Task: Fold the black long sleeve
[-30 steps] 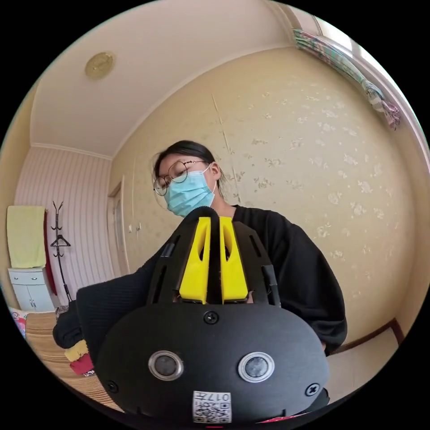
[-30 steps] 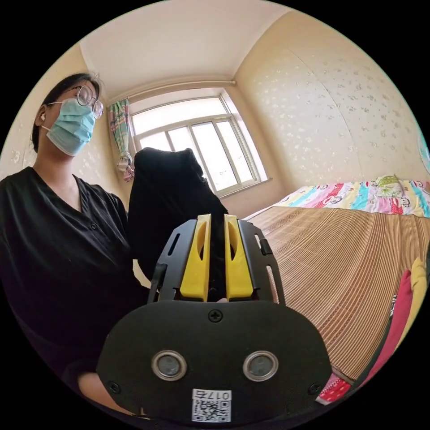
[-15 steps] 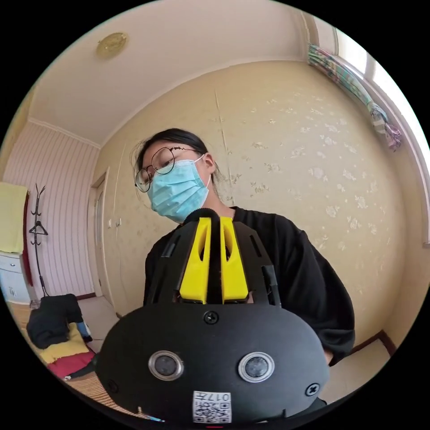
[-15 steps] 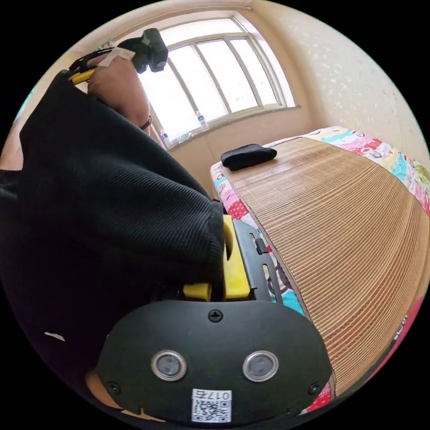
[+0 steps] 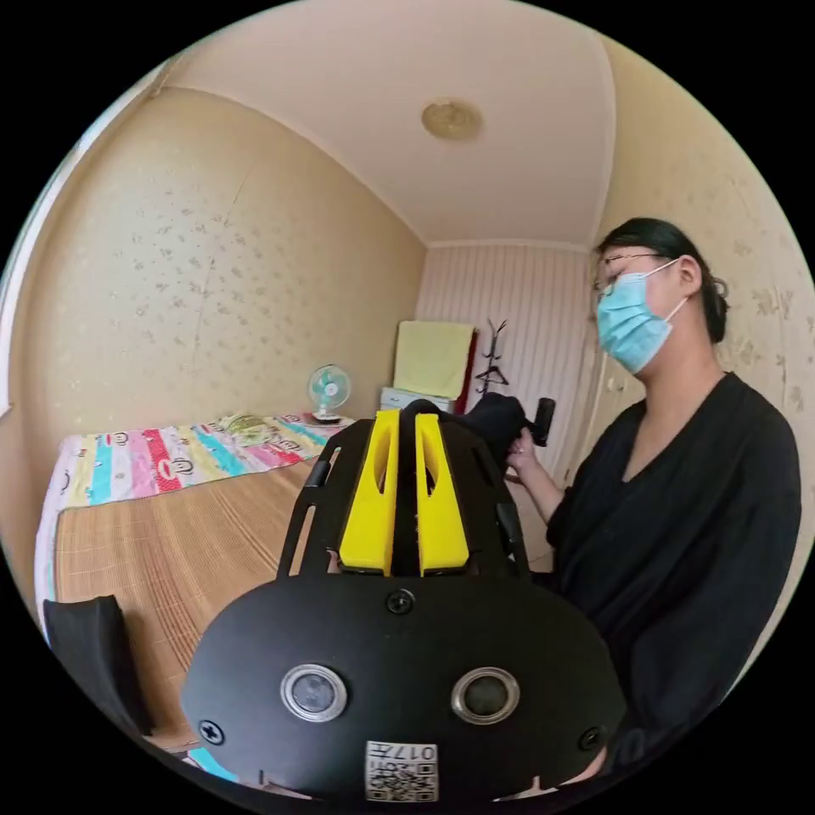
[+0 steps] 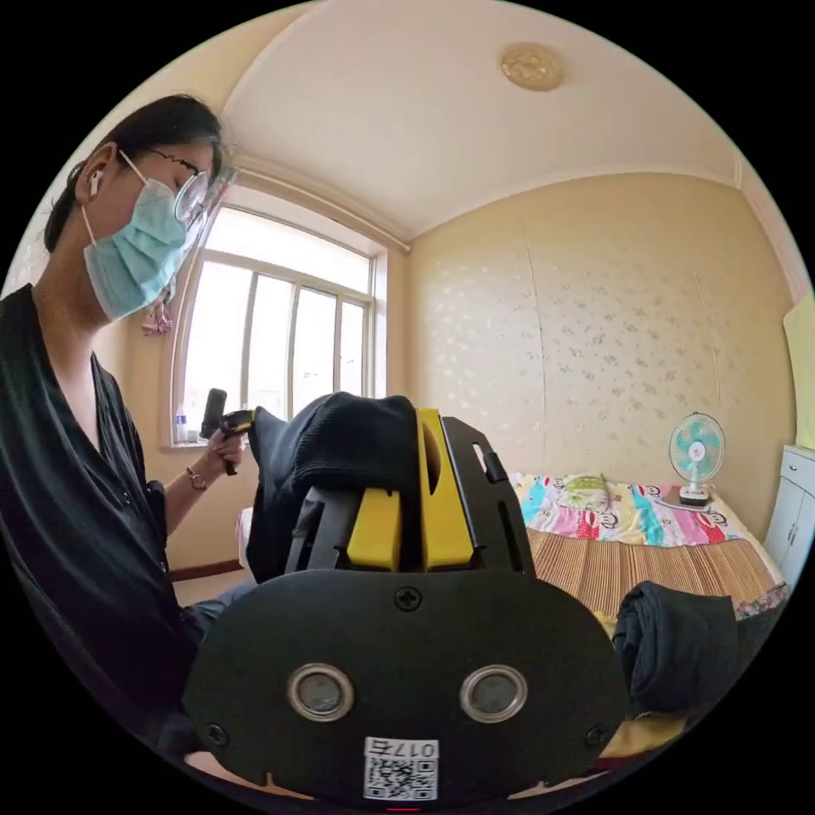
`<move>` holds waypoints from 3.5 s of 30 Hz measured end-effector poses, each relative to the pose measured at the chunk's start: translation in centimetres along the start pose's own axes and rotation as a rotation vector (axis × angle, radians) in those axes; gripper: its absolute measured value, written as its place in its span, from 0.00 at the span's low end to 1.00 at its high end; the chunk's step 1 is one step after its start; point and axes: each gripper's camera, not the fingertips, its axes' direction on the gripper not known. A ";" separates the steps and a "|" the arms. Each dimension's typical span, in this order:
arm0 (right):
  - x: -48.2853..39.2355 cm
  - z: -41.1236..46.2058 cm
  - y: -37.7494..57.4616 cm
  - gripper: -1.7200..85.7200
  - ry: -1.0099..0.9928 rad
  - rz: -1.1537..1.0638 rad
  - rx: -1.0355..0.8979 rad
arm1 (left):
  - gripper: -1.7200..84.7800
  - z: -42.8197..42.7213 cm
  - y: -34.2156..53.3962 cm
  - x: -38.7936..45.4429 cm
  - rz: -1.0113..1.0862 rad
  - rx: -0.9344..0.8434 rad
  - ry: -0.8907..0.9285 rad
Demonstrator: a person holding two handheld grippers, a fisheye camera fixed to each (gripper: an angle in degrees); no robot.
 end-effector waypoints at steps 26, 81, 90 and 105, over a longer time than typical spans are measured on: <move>7.1 35.8 24.7 0.17 0.110 0.227 -1.147 | 0.14 29.6 14.1 -25.9 -0.570 -0.752 -0.561; 7.8 32.8 32.4 0.09 0.016 0.512 -1.329 | 0.08 33.0 13.4 -24.3 -0.689 -1.004 -0.574; 2.6 16.9 31.9 0.07 -0.224 0.527 -1.472 | 0.08 26.7 19.3 -12.1 -0.804 -1.156 -0.269; 1.9 28.8 26.6 0.11 0.093 0.204 -1.277 | 0.07 37.0 13.5 -15.9 -0.538 -0.931 -0.473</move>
